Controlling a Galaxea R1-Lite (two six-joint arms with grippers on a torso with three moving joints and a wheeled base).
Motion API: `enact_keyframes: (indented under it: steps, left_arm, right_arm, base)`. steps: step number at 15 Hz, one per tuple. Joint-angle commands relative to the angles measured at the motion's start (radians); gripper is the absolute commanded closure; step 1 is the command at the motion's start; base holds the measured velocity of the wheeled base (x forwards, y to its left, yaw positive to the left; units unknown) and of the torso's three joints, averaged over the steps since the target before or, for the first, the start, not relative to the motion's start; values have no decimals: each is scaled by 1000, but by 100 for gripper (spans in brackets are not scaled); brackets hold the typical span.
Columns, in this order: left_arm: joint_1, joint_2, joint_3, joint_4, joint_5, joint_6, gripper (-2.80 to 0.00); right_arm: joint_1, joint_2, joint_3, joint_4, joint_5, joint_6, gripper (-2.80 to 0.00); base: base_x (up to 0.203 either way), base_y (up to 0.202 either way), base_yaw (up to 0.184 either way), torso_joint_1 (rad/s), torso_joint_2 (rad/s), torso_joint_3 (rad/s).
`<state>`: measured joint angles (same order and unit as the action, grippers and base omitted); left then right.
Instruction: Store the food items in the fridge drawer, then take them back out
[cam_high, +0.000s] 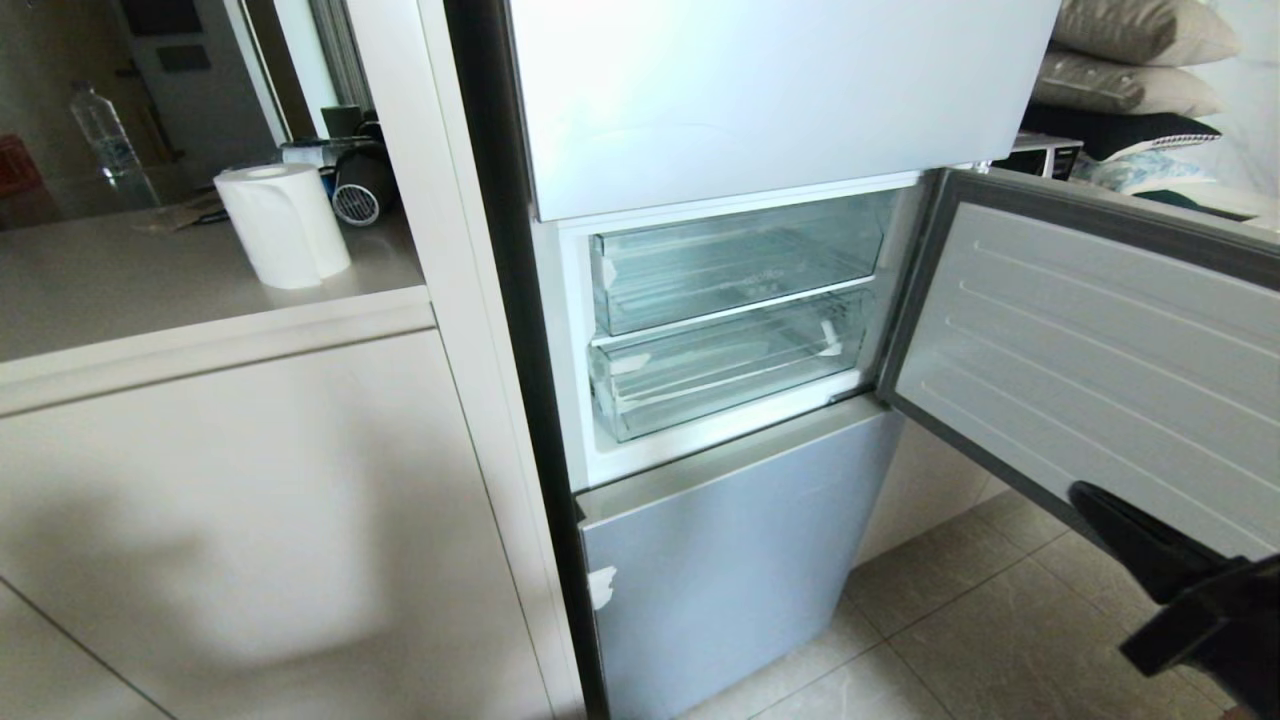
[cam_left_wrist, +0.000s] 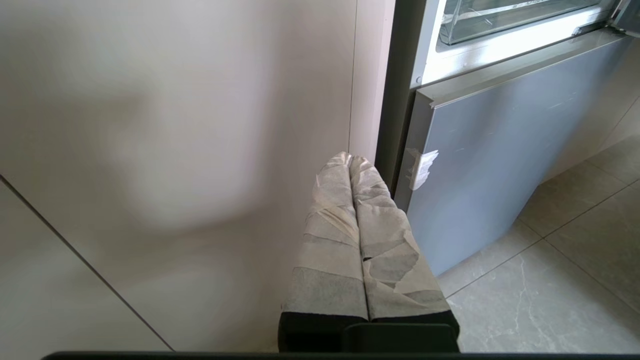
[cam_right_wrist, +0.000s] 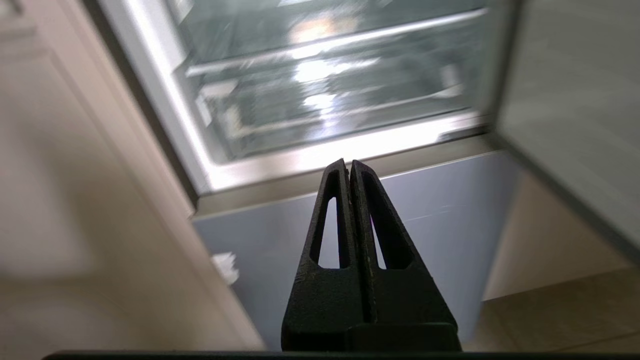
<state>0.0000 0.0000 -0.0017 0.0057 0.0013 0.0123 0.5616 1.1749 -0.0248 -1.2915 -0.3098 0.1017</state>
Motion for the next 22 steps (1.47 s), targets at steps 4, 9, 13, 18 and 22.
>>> enact_keyframes:
  steps: [4, 9, 13, 18, 22]
  left_arm:
    - [0, 0, 0, 0, 0, 0, 0]
    - [0, 0, 0, 0, 0, 0, 0]
    - [0, 0, 0, 0, 0, 0, 0]
    - [0, 0, 0, 0, 0, 0, 0]
    - [0, 0, 0, 0, 0, 0, 0]
  right_arm:
    - [-93, -613, 21, 365, -61, -11, 0]
    - [-552, -680, 12, 571, 22, -9, 0]
    - [-645, -765, -192, 729, 94, -83, 0]
    - [-648, -879, -101, 775, 29, -231, 0]
    - [-696, -874, -52, 771, -10, -185, 0]
  base:
    - [0, 0, 0, 0, 0, 0]
    - [0, 0, 0, 0, 0, 0]
    - [0, 0, 0, 0, 0, 0]
    - [0, 0, 0, 0, 0, 0]
    - [0, 0, 0, 0, 0, 0]
